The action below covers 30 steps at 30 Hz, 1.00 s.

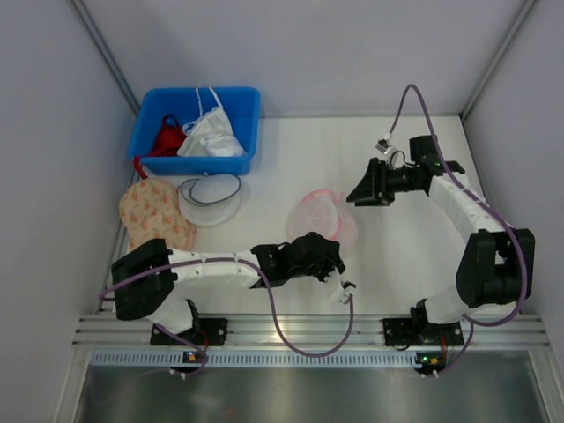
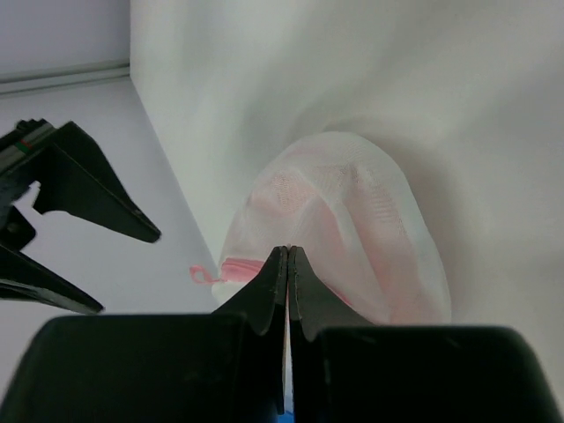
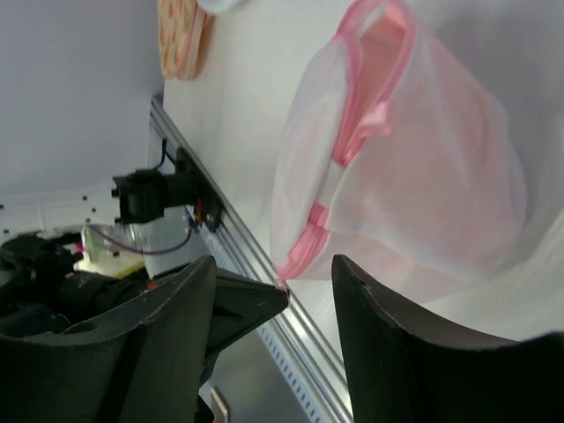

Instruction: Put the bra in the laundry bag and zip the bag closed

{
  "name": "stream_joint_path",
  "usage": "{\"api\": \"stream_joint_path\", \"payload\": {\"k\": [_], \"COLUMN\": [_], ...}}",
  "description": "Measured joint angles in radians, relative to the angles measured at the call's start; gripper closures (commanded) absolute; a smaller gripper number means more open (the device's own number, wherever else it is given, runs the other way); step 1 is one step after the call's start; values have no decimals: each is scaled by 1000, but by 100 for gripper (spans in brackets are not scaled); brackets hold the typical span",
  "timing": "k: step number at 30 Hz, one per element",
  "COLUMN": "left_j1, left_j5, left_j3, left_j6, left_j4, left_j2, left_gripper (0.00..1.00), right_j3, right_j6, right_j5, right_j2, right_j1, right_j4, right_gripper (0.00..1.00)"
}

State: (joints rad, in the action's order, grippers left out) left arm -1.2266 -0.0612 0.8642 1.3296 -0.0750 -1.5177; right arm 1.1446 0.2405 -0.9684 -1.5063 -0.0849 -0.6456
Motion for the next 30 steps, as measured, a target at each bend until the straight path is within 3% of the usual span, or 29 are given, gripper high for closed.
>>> {"api": "stream_joint_path", "payload": {"k": [5, 10, 11, 13, 15, 17, 30], "left_j1": [0, 0, 0, 0, 0, 0, -19], "left_j5": [-3, -5, -6, -7, -7, -6, -2], "left_j3": [8, 24, 24, 24, 24, 24, -76], "left_j6": [5, 6, 7, 8, 8, 8, 2], "left_j4": [-31, -43, -45, -46, -46, -45, -51], "left_j2": [-6, -12, -12, -13, -12, -12, 88], "left_gripper": [100, 100, 100, 100, 100, 100, 100], "right_j3": [-73, -84, -84, -84, -83, -79, 50], "right_j6": [-5, -5, -5, -8, -12, -13, -40], "right_j5": [20, 30, 31, 33, 34, 37, 51], "right_j2": [5, -18, -29, -45, -60, -70, -126], "right_j1": [-123, -161, -163, -164, -170, -174, -132], "right_j4": [-3, -11, -11, -10, -11, -16, -68], "right_gripper": [49, 56, 64, 72, 90, 100, 100]}}
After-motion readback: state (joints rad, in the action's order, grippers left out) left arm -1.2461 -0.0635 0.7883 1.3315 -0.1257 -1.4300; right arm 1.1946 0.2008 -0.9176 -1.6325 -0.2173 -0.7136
